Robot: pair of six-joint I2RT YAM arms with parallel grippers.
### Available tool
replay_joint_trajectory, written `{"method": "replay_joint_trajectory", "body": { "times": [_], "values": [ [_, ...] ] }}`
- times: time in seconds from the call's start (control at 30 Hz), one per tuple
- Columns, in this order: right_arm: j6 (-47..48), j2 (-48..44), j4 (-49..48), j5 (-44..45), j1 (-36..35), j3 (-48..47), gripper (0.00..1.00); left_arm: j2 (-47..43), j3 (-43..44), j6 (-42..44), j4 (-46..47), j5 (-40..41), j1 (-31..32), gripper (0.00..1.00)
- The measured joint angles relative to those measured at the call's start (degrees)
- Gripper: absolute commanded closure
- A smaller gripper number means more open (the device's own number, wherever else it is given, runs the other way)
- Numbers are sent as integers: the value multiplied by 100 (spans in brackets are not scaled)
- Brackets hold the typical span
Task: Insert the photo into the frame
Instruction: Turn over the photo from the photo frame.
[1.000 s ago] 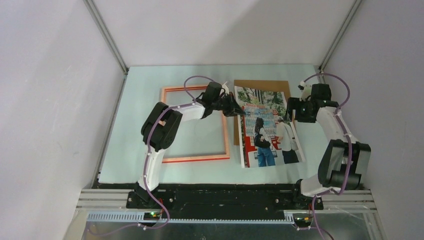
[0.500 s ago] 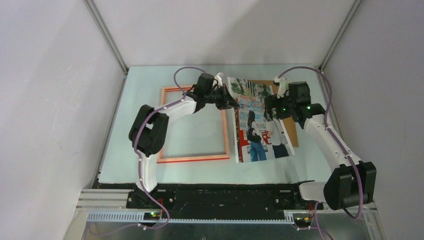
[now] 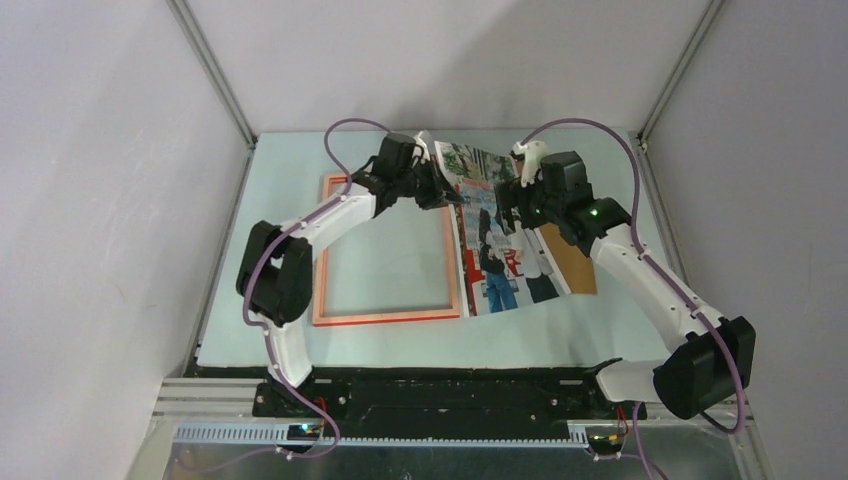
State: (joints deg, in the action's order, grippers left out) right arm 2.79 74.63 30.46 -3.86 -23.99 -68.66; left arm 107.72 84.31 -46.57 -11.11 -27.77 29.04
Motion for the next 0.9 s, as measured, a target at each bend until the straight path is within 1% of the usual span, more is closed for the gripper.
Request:
{"method": "replay_joint_trajectory", "body": {
  "times": [0.23,0.47,0.9],
  "values": [
    [-151,177,-131,170,-417,-407,13,-321,308,9,-660,614,-162,100],
    [-315,490,-177,356,-885,-905,14,-393,444,-46,-1062,1134,-240,100],
    [-470,1126,-205,820,-1803,-925,16,-393,444,-553,-1353,1429,-240,100]
  ]
}}
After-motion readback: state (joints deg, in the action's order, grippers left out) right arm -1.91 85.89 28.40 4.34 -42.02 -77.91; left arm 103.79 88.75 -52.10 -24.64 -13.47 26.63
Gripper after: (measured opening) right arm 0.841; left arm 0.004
